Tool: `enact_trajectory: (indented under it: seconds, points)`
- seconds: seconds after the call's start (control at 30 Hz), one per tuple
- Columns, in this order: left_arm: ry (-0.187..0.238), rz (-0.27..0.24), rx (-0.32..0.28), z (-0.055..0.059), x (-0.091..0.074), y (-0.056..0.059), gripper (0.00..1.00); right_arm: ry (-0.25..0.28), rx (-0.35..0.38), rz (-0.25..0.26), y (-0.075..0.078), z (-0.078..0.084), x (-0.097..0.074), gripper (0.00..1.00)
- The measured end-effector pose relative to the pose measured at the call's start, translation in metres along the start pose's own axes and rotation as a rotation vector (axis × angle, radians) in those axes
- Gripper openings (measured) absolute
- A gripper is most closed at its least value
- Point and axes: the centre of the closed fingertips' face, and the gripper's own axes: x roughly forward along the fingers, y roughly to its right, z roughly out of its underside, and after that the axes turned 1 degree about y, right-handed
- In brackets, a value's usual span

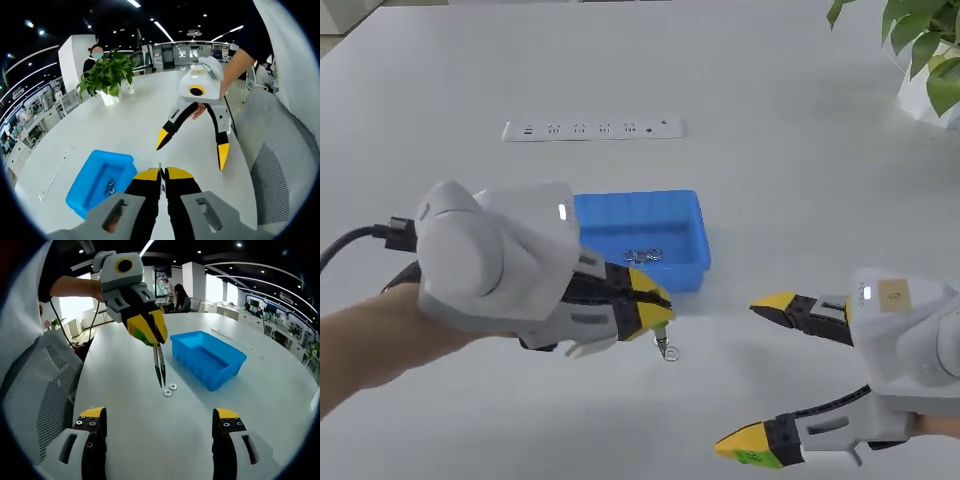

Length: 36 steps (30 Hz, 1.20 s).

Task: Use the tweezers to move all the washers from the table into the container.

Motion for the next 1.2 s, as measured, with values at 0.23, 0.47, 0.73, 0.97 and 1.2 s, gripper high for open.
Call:
enact_trajectory:
  seconds: [0.23, 0.47, 0.73, 0.97, 1.2]
  points:
    - [0.011, 0.006, 0.005, -0.004, 0.005, 0.003, 0.06, 0.014, 0.013, -0.014, -0.006, -0.001, -0.001, 0.90]
    - [-0.011, 0.020, 0.009, 0.001, 0.007, 0.003, 0.06, 0.010, 0.022, -0.020, -0.005, 0.000, -0.004, 0.93]
    - [-0.001, 0.019, 0.020, -0.004, 0.010, 0.003, 0.06, 0.003, 0.041, -0.010, -0.008, 0.005, -0.004, 0.94]
    - [-0.018, 0.032, 0.025, 0.002, 0.014, 0.004, 0.06, -0.031, 0.048, -0.018, -0.011, 0.013, -0.004, 0.94]
    - [-0.026, 0.048, -0.012, 0.005, 0.012, 0.005, 0.07, -0.020, 0.058, -0.021, -0.010, 0.009, -0.004, 0.94]
